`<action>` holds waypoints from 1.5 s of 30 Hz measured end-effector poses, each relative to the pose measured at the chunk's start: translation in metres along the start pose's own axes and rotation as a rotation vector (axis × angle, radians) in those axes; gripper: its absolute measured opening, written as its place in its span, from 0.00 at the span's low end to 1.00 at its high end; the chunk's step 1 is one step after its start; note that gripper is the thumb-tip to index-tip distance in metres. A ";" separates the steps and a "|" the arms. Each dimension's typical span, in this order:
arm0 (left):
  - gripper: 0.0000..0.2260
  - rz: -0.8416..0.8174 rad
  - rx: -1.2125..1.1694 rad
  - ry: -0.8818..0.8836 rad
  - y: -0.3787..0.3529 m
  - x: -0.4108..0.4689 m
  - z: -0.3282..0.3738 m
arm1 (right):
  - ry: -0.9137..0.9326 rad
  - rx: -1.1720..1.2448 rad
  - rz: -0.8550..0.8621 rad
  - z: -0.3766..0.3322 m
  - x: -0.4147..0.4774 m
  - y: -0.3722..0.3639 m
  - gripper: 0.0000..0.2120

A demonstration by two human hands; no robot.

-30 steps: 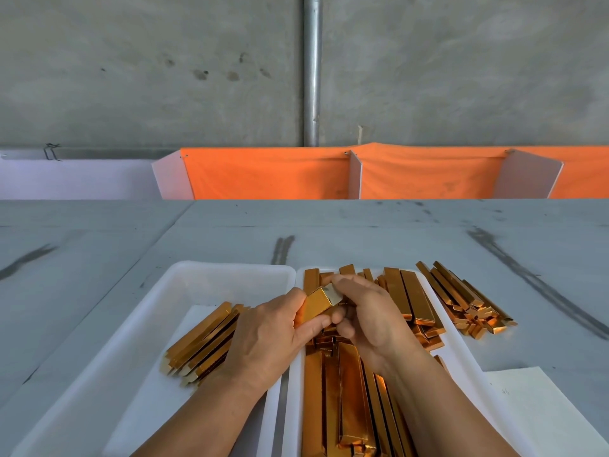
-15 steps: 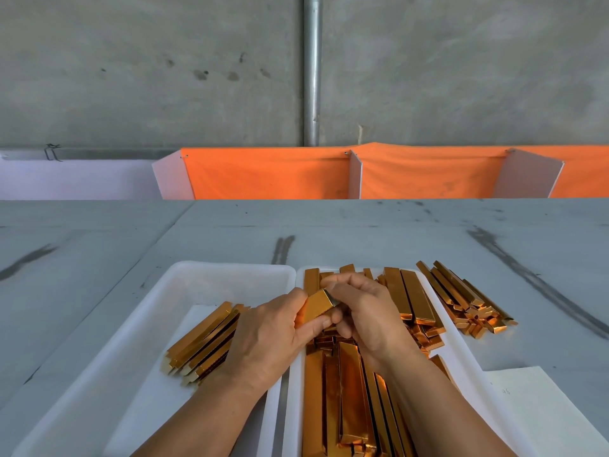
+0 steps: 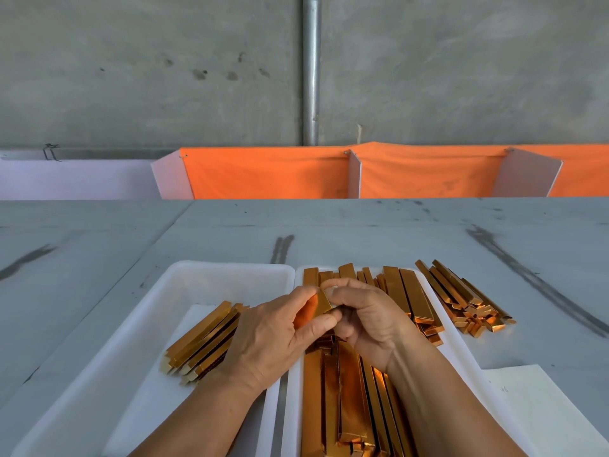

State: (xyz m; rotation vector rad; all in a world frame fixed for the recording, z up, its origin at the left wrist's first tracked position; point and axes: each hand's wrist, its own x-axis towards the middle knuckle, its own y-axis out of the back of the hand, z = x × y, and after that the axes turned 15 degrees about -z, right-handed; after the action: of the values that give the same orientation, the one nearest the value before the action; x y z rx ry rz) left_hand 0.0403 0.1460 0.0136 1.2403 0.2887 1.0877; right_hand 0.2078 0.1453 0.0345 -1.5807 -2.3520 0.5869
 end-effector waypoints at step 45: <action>0.21 0.066 -0.018 0.022 0.000 0.001 0.001 | 0.122 -0.090 0.015 0.000 -0.003 -0.005 0.06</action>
State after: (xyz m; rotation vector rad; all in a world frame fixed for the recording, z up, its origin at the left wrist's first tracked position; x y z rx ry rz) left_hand 0.0417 0.1457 0.0144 1.2295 0.2554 1.1583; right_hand 0.2042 0.1411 0.0369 -1.6241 -2.3079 0.3809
